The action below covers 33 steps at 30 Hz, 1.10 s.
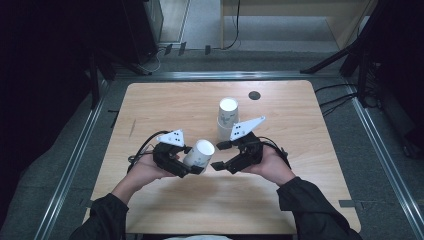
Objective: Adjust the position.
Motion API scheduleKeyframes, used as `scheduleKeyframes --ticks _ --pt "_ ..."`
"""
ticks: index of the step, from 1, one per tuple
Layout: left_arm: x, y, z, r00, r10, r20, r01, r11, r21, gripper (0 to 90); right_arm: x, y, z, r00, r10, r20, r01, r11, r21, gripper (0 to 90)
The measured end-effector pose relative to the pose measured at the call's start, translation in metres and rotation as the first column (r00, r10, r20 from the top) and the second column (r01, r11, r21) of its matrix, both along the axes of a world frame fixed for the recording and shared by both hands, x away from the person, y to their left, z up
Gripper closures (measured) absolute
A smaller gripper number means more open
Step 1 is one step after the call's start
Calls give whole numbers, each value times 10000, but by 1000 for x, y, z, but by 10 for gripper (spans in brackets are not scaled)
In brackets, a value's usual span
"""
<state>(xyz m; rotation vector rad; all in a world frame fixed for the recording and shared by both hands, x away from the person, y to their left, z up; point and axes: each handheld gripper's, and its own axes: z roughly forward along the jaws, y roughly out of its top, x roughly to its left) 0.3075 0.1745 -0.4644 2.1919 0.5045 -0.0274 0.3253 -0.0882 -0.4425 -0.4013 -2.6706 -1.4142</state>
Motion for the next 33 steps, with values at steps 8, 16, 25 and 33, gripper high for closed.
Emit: scheduleKeyframes --ticks 8,16,25,33 --pt "8 -6 -4 9994 -330 -67 335 9953 913 277 -2 -11 -7 9985 -300 461 328 9976 -614 283" --pt "15 -19 -12 9975 -697 -155 713 9792 1900 278 -7 -18 -12 9967 -329 744 398 9948 -934 308" --pt "16 -36 -19 9931 -1169 -96 1145 9493 2927 277 -10 -24 -24 9951 -368 916 484 9906 -1277 308" --pt "10 -45 -21 9863 -1647 9 1531 9190 3632 277 -11 -17 -30 9960 -43 893 174 9891 -1459 308"
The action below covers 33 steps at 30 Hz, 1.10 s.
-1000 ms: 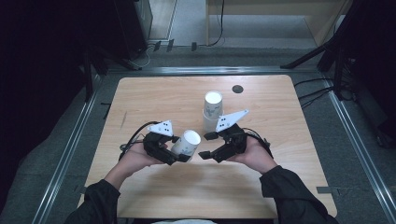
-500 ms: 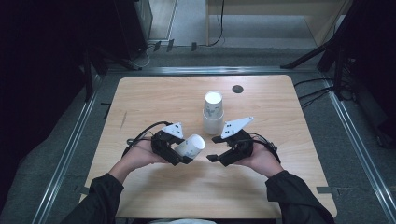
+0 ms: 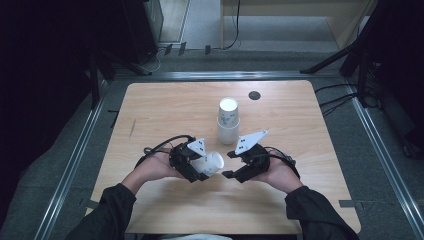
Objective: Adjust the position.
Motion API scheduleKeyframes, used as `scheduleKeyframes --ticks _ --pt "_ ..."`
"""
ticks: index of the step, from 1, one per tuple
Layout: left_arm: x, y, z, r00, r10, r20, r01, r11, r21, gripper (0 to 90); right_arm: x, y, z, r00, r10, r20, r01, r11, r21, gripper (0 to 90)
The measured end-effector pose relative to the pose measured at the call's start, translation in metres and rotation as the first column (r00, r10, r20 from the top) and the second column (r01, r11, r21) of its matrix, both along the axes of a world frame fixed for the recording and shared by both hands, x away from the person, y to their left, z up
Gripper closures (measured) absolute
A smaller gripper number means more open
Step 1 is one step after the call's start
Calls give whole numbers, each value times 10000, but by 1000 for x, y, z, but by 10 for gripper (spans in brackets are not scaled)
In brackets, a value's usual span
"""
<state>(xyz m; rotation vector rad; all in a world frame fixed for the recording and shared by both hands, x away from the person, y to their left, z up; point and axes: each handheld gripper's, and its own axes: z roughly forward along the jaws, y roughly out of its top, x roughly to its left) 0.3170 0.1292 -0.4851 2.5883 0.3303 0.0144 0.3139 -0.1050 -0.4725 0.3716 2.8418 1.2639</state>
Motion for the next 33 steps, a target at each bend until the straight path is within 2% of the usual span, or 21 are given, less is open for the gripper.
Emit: scheduleKeyframes --ticks 4,7,13,19,25,28,33 --pt "-4 -4 0 9998 -221 28 220 9993 290 276 0 4 -2 9997 187 -127 -188 9998 -61 308" --pt "-7 -8 0 9992 -391 -128 396 9982 441 275 -1 8 -4 9991 358 -223 -362 9992 -162 306" --pt "-12 -13 -1 9967 -696 -416 718 9959 542 276 -3 15 -8 9964 748 -389 -756 9969 -193 294" --pt "-16 -17 -2 9942 -954 -487 987 9927 698 275 -6 22 -11 9921 1182 -430 -1193 9925 -251 294" --pt "-18 -21 -2 9924 -1073 -611 1115 9912 717 273 -9 29 -13 9865 1561 -486 -1577 9870 -309 301" --pt "-19 -22 -3 9917 -1096 -677 1144 9909 712 272 -11 33 -14 9844 1707 -419 -1725 9840 -445 334" --pt "-18 -20 -2 9917 -1171 -536 1207 9902 700 268 -11 32 -13 9849 1691 -369 -1708 9842 -463 344"
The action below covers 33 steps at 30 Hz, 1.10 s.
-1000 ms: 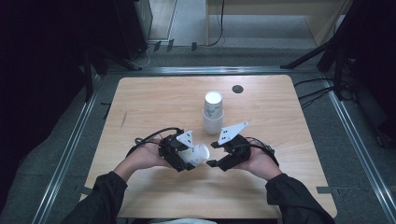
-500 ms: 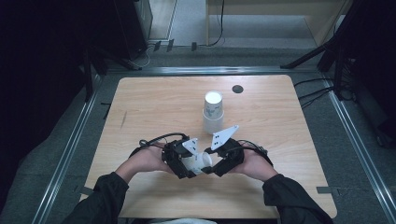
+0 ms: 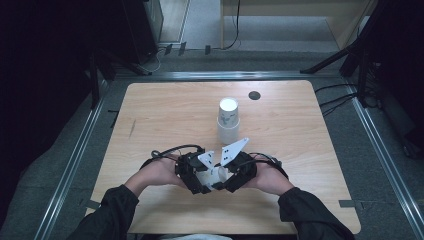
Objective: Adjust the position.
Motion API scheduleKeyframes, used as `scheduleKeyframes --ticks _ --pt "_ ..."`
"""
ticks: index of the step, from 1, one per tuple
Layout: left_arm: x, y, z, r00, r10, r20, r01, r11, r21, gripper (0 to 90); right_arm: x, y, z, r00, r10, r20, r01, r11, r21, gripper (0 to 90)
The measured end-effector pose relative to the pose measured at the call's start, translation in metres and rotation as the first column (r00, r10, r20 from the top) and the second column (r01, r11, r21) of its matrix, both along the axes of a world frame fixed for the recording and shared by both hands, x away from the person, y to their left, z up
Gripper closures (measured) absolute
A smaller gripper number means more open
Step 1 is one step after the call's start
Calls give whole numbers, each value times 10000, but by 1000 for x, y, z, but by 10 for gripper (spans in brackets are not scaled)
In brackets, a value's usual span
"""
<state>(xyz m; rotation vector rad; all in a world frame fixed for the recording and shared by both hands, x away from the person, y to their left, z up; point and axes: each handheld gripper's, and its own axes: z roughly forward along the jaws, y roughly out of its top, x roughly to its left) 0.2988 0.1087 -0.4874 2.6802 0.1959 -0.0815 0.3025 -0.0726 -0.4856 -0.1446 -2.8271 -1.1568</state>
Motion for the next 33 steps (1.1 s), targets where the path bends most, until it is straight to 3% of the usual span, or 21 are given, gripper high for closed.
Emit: scheduleKeyframes --ticks 2,4,5,12,18,24,33 --pt "1 0 1 9999 105 28 -105 9999 -74 250 0 0 2 10000 -30 66 30 10000 8 344" --pt "1 1 3 9992 359 183 -355 9991 -218 122 0 -1 4 9999 -26 129 24 10000 92 344" --pt "2 2 4 9992 359 190 -353 9989 -314 113 0 -2 5 9999 -44 131 42 9999 150 344" --pt "6 12 10 9977 675 18 -670 9924 -1035 114 5 -12 13 9996 -219 188 211 9988 442 344" --pt "6 22 13 9950 998 70 -978 9854 -1395 115 10 -16 21 9993 -294 218 275 9961 842 343" --pt "6 33 18 9897 1426 72 -1379 9676 -2116 116 15 -20 28 9996 -267 48 258 9905 1354 343" --pt "2 44 26 9856 1674 -256 -1662 9274 -3351 122 19 -18 35 9994 -39 -353 114 9766 2148 343"
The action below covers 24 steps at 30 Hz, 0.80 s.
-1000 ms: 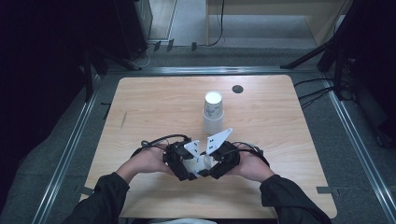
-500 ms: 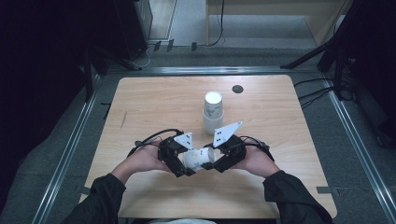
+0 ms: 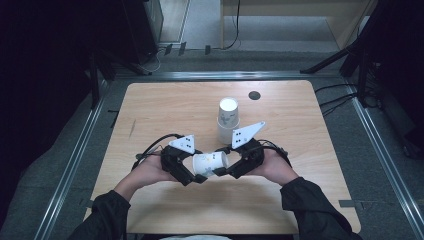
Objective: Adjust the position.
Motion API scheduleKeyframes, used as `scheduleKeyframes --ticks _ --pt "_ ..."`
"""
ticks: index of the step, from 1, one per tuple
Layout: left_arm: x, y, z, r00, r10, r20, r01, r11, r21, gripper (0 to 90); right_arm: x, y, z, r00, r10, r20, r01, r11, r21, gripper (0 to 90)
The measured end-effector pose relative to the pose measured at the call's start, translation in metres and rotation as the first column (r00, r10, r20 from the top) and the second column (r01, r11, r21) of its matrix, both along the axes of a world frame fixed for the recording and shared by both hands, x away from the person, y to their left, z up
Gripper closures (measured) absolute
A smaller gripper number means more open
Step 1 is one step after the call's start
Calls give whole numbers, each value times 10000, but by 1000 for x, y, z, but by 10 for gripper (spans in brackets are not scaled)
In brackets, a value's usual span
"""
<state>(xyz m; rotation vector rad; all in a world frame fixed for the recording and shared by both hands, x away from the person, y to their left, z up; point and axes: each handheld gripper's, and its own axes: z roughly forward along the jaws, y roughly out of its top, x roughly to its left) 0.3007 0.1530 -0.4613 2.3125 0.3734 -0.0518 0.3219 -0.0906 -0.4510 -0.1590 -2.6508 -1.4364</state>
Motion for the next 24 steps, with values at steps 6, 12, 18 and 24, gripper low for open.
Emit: scheduleKeyframes --ticks 6,12,18,24 --pt "-3 0 0 10000 13 19 -12 9997 -239 124 1 3 3 9997 206 -143 -202 9993 310 343" --pt "-4 2 1 10000 -30 50 33 9982 -593 130 0 2 6 9990 273 -342 -252 9977 623 343" --pt "-5 5 5 9999 -159 45 162 9949 -992 207 1 3 5 9987 294 -416 -267 9975 653 344" --pt "-5 5 5 9997 -248 -12 247 9965 -796 230 0 4 4 9981 341 -511 -315 9982 507 343"
